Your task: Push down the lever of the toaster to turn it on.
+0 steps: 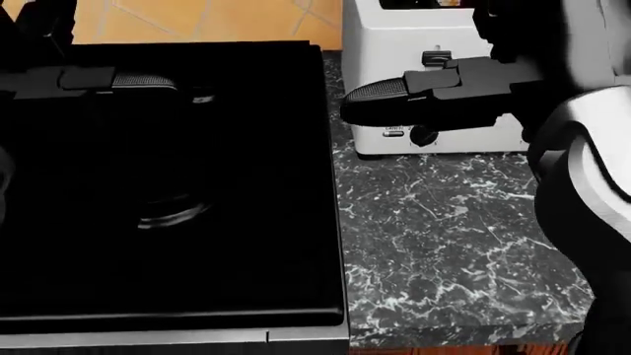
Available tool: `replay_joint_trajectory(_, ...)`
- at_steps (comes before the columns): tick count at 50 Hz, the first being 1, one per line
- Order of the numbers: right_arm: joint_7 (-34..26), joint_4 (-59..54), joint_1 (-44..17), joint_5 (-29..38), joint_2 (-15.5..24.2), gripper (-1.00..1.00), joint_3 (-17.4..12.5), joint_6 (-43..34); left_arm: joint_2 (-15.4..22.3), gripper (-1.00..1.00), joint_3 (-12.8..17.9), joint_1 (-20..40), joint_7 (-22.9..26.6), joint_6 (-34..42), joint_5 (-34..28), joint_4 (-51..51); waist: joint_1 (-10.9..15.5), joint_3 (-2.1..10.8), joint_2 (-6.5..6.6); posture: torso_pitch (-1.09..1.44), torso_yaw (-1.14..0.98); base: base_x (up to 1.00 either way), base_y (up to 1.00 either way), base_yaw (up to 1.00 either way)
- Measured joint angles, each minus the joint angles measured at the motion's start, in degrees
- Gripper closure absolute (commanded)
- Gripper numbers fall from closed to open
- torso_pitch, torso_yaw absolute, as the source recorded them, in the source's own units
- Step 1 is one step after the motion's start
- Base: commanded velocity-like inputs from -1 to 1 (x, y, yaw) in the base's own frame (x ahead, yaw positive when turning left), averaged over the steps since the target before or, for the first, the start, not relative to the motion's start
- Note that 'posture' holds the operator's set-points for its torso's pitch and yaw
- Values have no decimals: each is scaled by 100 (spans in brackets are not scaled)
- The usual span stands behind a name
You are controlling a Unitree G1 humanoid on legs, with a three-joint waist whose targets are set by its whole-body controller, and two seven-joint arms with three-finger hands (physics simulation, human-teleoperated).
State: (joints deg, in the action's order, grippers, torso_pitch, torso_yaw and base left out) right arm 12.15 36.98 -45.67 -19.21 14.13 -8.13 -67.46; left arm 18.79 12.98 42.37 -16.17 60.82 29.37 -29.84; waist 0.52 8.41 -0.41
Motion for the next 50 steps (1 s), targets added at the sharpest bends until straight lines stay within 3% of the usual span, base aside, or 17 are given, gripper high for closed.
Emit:
replay_joint_trajectory(14, -328, -378, 296, 441, -183, -100, 85, 439, -80, -100, -33, -26, 109, -7, -116, -75, 71, 563, -17, -42, 0, 0, 0, 0)
replay_joint_trajectory(24, -495, -723, 419, 669, -241, -100, 79, 769, -66, -100, 2, 22, 77, 27, -77, -149, 105, 879, -5, -52, 0, 0, 0, 0)
replay_joint_trajectory(30, -568, -974, 510, 751, -352, -100, 155, 957, -40, -100, -53, 46, 77, -26, -51, -186, 122, 996, -3, -52, 0, 0, 0, 0)
replay_joint_trajectory(40, -676, -1392, 447, 839, -412, -100, 141, 1182, -106, -100, -33, 87, 100, 11, 3, -247, 139, 1069, 2, -58, 0, 0, 0, 0)
replay_joint_trajectory(50, -736, -1555, 397, 1118, -499, -100, 399, 1190, -8, -100, -7, 128, 44, -40, 115, -267, 139, 1296, -10, -64, 0, 0, 0, 0)
